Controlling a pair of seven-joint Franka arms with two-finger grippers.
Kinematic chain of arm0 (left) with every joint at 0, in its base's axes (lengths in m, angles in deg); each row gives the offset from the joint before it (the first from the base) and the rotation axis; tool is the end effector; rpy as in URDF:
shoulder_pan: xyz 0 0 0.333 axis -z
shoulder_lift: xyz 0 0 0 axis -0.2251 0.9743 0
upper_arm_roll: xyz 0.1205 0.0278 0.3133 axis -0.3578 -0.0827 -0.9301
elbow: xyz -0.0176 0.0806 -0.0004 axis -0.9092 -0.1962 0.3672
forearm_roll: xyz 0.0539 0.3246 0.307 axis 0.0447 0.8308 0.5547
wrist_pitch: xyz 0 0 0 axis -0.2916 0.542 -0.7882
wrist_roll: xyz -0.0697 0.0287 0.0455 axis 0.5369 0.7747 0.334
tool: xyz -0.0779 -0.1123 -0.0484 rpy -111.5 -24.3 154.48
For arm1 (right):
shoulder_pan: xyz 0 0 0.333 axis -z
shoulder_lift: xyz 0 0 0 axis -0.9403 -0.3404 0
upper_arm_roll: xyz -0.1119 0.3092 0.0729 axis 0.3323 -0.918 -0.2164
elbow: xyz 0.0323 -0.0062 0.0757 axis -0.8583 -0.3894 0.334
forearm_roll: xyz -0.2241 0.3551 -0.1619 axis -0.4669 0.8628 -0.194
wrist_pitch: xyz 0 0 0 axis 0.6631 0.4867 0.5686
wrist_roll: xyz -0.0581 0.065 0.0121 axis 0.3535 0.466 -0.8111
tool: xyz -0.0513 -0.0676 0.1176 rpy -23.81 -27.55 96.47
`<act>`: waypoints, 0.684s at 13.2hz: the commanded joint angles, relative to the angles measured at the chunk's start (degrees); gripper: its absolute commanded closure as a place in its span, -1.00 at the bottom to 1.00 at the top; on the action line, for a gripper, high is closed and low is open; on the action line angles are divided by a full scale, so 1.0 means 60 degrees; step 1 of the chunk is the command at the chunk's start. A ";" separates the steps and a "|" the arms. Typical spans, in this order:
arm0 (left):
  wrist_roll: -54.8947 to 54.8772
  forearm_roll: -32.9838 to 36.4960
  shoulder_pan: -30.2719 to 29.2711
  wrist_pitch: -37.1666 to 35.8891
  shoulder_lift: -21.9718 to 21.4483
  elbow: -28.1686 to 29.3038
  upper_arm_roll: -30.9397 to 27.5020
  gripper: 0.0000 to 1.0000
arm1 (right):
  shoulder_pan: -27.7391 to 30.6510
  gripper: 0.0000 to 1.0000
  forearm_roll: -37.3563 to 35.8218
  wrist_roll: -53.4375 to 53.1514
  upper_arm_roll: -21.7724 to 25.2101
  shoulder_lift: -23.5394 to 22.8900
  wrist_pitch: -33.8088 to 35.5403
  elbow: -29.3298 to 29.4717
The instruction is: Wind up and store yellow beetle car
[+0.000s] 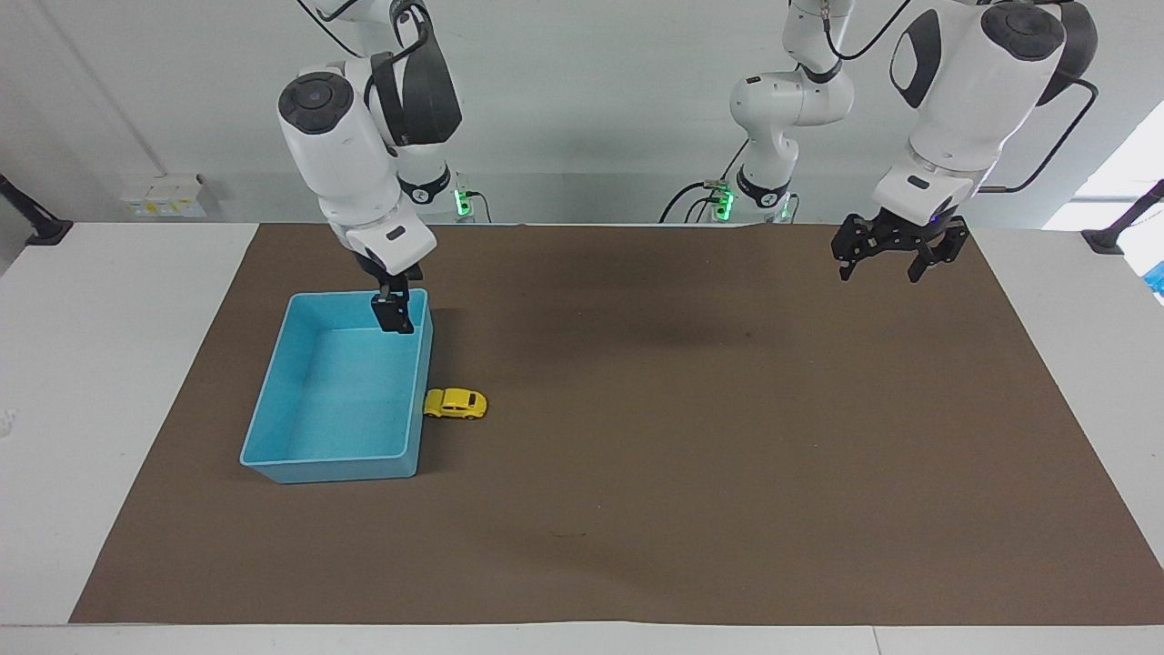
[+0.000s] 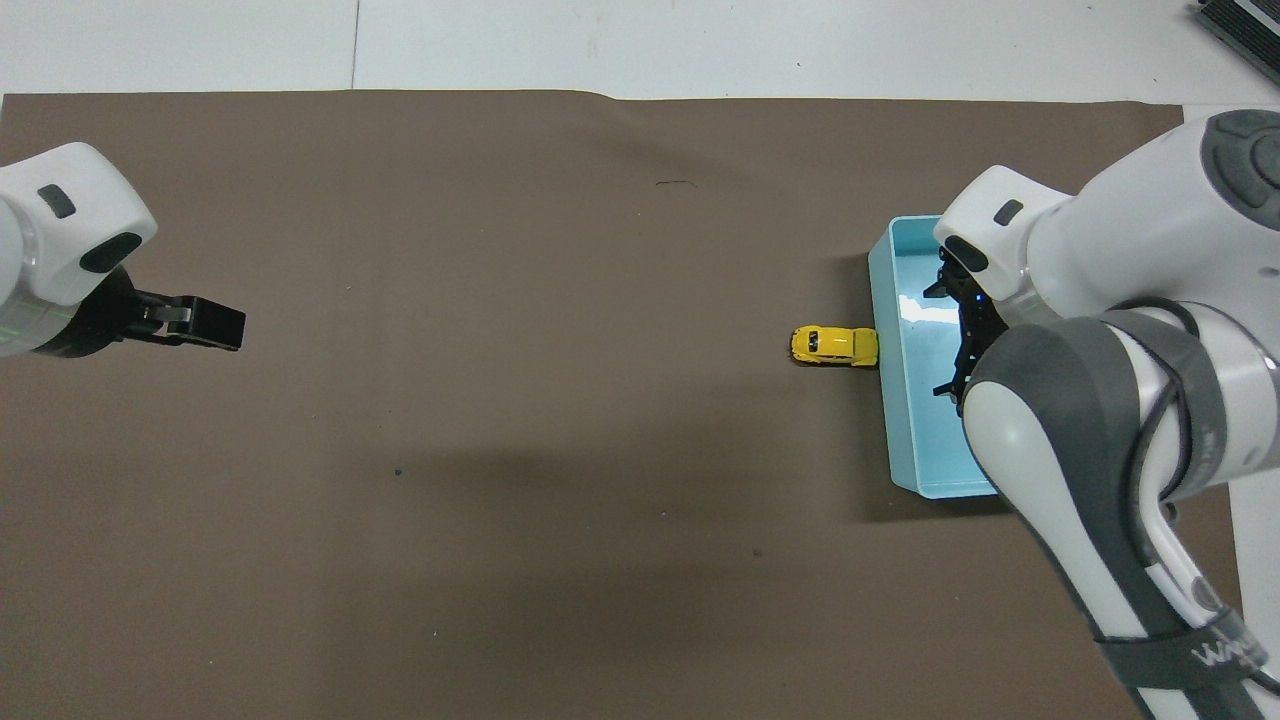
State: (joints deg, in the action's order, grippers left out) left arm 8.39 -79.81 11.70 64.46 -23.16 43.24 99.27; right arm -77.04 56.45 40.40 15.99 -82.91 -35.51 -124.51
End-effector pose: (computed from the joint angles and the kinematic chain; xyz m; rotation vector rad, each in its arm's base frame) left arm 0.6056 -0.0878 0.5747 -3.0843 0.2146 -0.0390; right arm 0.6324 0.1237 0.4789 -2.1929 -2.1856 0.0332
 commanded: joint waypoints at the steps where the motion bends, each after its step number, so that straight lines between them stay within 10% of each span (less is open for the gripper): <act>1: -0.0155 -0.0110 -0.0017 -0.0912 -0.0155 -0.0773 -0.0091 -1.00 | 0.0057 -1.00 -0.0069 0.0318 -0.0034 -0.0050 -0.0340 -0.0300; 9: -0.0213 -0.0755 -0.0207 -0.0636 -0.0302 -0.0893 -0.0311 -1.00 | 0.0057 -1.00 -0.0069 0.0465 -0.0034 -0.0474 -0.1759 -0.0974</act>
State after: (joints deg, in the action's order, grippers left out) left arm 8.30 -82.87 11.02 60.36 -24.47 38.24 97.62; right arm -77.05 56.45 41.45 16.00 -85.05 -44.15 -129.45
